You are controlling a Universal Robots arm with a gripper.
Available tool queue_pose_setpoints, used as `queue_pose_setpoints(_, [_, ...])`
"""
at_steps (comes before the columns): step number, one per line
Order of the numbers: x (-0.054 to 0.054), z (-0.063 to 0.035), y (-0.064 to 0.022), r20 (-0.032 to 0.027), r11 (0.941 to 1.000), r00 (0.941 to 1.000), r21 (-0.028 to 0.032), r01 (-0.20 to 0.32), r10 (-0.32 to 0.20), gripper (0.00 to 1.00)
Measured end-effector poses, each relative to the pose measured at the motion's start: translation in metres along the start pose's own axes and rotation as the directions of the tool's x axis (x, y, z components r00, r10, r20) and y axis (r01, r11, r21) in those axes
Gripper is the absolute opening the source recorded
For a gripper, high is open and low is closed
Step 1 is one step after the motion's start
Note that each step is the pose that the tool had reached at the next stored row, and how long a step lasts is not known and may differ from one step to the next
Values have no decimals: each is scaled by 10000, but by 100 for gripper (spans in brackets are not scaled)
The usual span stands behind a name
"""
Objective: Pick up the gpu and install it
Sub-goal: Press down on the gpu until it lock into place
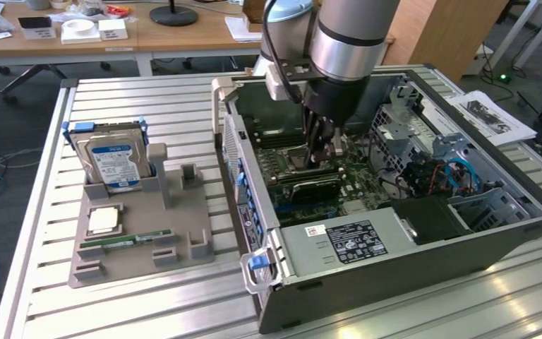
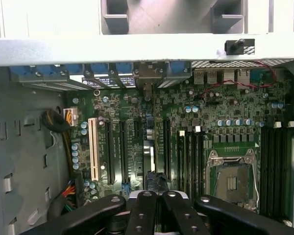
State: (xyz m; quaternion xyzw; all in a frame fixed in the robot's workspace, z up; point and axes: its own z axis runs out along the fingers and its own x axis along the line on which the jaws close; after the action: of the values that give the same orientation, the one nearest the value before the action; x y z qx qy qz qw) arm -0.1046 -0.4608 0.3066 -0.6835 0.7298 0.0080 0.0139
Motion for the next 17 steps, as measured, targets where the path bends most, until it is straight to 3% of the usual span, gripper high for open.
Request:
queue_pose_setpoints(11, [-32,178,20,-27,10000,10000,2,-4,4,11])
queue_pose_setpoints(17, [-37,208,23,-38,10000,10000,2,-4,4,11])
